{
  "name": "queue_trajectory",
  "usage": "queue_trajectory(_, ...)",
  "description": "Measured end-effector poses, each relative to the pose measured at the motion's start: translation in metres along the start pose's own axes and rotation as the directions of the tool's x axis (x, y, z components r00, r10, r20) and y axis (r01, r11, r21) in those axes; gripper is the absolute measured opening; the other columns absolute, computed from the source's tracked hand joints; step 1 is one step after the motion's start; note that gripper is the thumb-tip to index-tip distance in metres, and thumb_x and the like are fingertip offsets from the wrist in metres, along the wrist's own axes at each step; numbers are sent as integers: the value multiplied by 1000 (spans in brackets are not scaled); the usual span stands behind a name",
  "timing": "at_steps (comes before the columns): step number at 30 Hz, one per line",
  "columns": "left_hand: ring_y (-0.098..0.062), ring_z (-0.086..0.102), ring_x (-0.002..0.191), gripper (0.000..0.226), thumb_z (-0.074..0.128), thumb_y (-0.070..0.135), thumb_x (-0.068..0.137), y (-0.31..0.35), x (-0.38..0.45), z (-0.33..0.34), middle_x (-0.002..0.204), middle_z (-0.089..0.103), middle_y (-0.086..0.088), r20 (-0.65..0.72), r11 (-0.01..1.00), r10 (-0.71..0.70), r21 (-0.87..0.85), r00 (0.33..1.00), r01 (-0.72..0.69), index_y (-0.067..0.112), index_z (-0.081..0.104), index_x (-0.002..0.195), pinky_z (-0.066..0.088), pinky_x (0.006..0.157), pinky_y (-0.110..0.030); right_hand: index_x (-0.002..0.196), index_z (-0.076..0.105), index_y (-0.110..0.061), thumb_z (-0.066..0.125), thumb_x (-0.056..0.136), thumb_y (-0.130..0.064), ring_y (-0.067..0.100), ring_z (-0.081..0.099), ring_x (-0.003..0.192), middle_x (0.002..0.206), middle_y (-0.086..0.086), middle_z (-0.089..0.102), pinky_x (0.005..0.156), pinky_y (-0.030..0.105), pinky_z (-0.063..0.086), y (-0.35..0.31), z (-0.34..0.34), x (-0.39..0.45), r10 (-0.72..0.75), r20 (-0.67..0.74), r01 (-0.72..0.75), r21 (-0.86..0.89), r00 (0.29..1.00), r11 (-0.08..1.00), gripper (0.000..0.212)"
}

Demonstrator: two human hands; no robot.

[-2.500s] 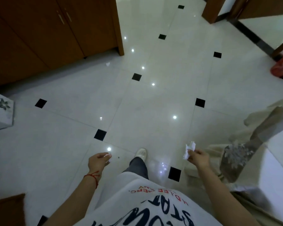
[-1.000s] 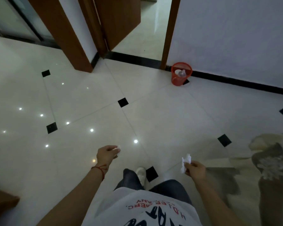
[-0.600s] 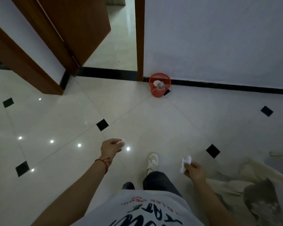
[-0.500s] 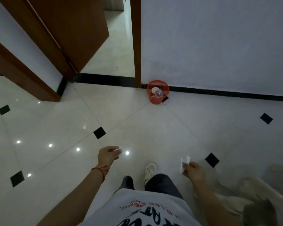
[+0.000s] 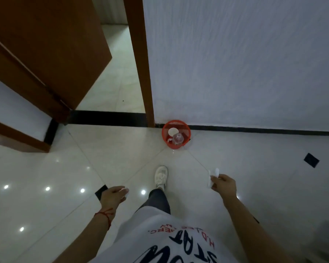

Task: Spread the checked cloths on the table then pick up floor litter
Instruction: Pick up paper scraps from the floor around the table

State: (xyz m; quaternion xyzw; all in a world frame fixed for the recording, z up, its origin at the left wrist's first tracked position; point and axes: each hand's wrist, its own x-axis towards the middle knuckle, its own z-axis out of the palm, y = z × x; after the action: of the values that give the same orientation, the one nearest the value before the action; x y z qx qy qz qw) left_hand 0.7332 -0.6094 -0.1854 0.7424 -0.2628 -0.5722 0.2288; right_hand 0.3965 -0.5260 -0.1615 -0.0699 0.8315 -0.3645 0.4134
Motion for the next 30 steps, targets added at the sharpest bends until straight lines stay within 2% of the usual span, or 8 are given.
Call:
queue_trajectory(3,-18,56,69,31,68,-6,77,68,43,32,99,60,-19,52,997,44,64,998,-47,-13,61,106,54,52,-14,86,65,-2,65,82,-8,27,61,69,67,7,61,86,47,54,-32,15,25,45,-19,-45,-2,999,999,7)
queue_trajectory(7,-24,58,74,27,70,-4,76,161,86,84,94,62,-17,143,982,143,102,979,-158,-11,64,101,53,50,-9,81,61,-8,64,84,-12,24,61,68,67,5,61,87,48,53,-71,31,49,69,-31,-71,-44,997,997,5)
queue_trajectory(11,-10,59,54,20,71,-1,76,230,112,136,74,60,-7,204,959,212,146,956,-244,-6,66,95,51,47,-8,69,62,-13,65,83,-13,31,63,72,65,8,62,87,50,53,-93,40,70,139,-28,-140,-42,990,989,15)
queue_trajectory(14,-6,60,49,17,71,0,76,254,128,167,70,59,-4,238,959,200,153,950,-240,-3,66,93,50,47,-8,75,65,-9,66,82,-12,25,61,67,67,9,63,87,47,54,-103,48,88,195,-27,-195,-20,981,981,7)
queue_trajectory(19,-14,58,57,19,73,2,74,240,175,209,68,60,-5,240,957,106,239,965,-164,-5,68,91,51,48,-10,87,66,-4,67,81,-12,25,63,69,69,8,65,81,40,56,-120,80,145,220,8,-220,-56,975,974,10)
queue_trajectory(22,-1,58,41,19,75,8,74,218,214,237,60,62,0,237,921,55,364,970,-141,-4,69,88,51,49,-12,74,65,-10,66,82,-14,27,65,70,66,9,64,81,41,56,-127,111,192,211,45,-205,-111,976,972,9)
queue_trajectory(25,2,54,35,16,75,5,73,195,256,271,48,61,10,225,906,45,400,973,-135,-4,71,86,51,50,-15,64,62,-19,65,82,-18,27,66,69,59,3,63,82,42,55,-122,146,247,192,81,-178,-153,978,972,18)
queue_trajectory(30,-2,58,40,17,74,7,75,150,327,327,64,60,-1,226,910,25,397,974,-116,-3,69,89,51,48,-10,83,67,-7,63,83,-16,29,63,71,65,5,62,72,32,51,-95,203,339,151,110,-127,-200,982,972,10)
